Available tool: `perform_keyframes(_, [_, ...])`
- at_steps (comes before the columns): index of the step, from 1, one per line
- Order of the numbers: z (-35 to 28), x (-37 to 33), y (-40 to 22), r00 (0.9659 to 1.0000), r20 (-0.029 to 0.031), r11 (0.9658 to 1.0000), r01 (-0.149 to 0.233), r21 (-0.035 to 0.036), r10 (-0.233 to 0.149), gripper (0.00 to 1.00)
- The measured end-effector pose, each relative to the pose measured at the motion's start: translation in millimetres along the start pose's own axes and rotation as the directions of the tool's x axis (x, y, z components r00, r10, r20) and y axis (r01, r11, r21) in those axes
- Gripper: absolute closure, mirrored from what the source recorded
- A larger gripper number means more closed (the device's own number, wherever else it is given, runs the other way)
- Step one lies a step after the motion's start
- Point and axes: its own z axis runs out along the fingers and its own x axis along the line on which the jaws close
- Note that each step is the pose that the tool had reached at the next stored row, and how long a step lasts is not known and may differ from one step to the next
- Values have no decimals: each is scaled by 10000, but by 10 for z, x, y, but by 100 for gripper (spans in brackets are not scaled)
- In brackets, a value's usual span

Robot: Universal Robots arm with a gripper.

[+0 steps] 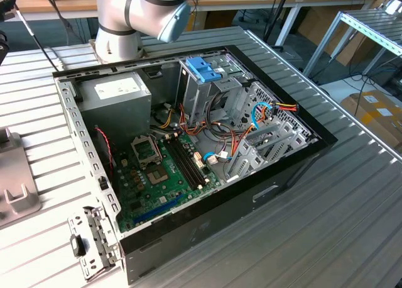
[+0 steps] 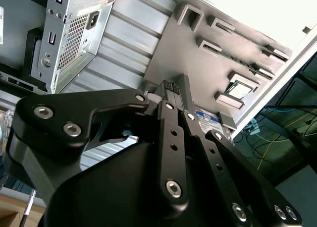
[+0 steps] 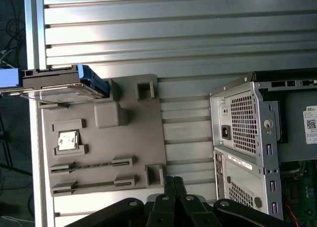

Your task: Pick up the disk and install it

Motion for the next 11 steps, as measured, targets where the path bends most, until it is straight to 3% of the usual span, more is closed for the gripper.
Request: perform_keyframes(11, [-2,84,-6,10000,-1,10000,0,1,0,89])
